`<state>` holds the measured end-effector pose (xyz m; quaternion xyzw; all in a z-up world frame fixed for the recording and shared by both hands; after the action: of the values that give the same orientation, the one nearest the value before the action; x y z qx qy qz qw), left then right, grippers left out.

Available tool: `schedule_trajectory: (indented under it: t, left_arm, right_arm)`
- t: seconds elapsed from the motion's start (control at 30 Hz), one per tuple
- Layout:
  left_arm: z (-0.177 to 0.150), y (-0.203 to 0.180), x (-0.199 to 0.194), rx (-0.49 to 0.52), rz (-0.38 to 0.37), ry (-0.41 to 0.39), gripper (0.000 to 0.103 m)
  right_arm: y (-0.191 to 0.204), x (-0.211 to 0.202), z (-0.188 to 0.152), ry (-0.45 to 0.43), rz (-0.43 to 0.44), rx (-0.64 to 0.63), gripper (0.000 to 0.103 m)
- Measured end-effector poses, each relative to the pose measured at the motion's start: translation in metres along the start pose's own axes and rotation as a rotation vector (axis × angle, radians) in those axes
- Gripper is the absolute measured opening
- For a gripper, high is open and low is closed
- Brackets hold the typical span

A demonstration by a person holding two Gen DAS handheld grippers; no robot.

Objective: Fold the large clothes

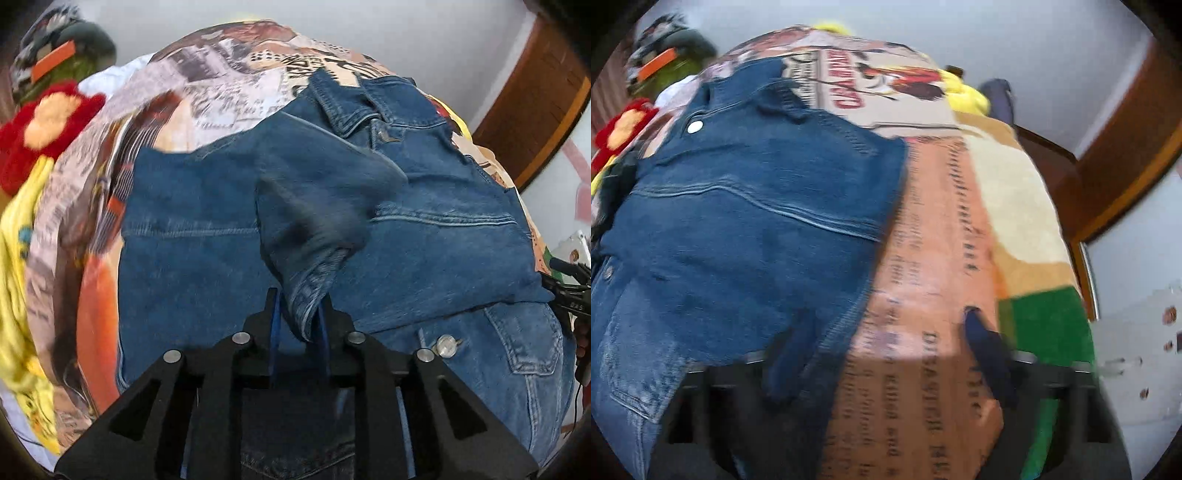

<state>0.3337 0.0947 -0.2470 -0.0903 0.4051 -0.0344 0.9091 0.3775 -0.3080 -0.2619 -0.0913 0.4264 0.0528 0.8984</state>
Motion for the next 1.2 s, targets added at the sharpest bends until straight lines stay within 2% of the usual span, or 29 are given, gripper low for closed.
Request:
schedule_trajectory:
  t: [0.07,0.17,0.27,0.37,0.47,0.53,0.6,0.67,0.77,0.83,0.87,0.9,0.97,1.1,1.2]
  left_arm:
    - [-0.003,0.006,-0.001,-0.006,0.037,-0.002,0.021]
    - [-0.004,0.021,0.000,-0.094,-0.027,0.020,0.022]
    - [0.000,0.027,0.000,-0.132,-0.067,0.037,0.022]
    - [0.003,0.030,0.001,-0.136,-0.080,0.043,0.028]
    - [0.008,0.036,0.006,-0.181,-0.104,0.055,0.030]
    - [0.012,0.040,0.009,-0.211,-0.101,0.051,0.036]
    - [0.017,0.045,0.012,-0.239,-0.067,0.027,0.053]
    - [0.020,0.049,0.014,-0.259,-0.049,0.007,0.057]
    - [0.024,0.056,0.025,-0.277,-0.026,0.021,0.057]
    - [0.028,0.059,0.032,-0.268,0.001,0.023,0.044]
    - [0.030,0.059,0.034,-0.252,0.013,0.024,0.032]
    - [0.034,0.056,0.034,-0.219,0.045,0.015,0.025]
    - [0.041,0.050,0.029,-0.164,0.074,-0.019,0.023]
    - [0.067,0.033,-0.008,-0.037,0.127,-0.179,0.023]
    - [0.076,0.030,-0.028,0.003,0.158,-0.234,0.023]
  right_arm:
    - [-0.011,0.000,-0.004,0.023,0.066,0.080,0.085]
    - [-0.021,0.001,-0.006,0.054,0.120,0.186,0.085]
    - [-0.025,0.000,-0.006,0.068,0.160,0.260,0.085]
    - [-0.023,-0.004,0.002,0.052,0.200,0.294,0.085]
    - [-0.019,-0.006,0.011,0.030,0.207,0.290,0.085]
    - [-0.018,-0.003,0.017,0.028,0.214,0.293,0.085]
    - [-0.016,0.001,0.021,0.036,0.222,0.306,0.085]
    - [-0.014,0.007,0.022,0.056,0.235,0.328,0.085]
    - [-0.009,0.015,0.020,0.083,0.255,0.348,0.085]
    - [-0.006,0.020,0.019,0.093,0.255,0.344,0.085]
    - [-0.005,0.021,0.020,0.094,0.252,0.343,0.085]
    - [-0.004,0.021,0.020,0.093,0.253,0.343,0.085]
    - [-0.005,0.021,0.022,0.091,0.255,0.346,0.085]
    - [-0.008,0.017,0.031,0.075,0.243,0.338,0.085]
    - [-0.006,0.016,0.037,0.064,0.245,0.321,0.085]
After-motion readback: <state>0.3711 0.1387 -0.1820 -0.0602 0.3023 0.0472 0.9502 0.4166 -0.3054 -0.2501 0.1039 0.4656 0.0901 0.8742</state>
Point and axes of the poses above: each gripper's, at about its wrist camera, not at the fingertips, and x roughly the way its jaws point, y to its left, z to its top, the point moved 2 cm from there along x, roughly the way its jaws point, and after that the axes turned 11 degrees about -y, right-handed, at the moved point
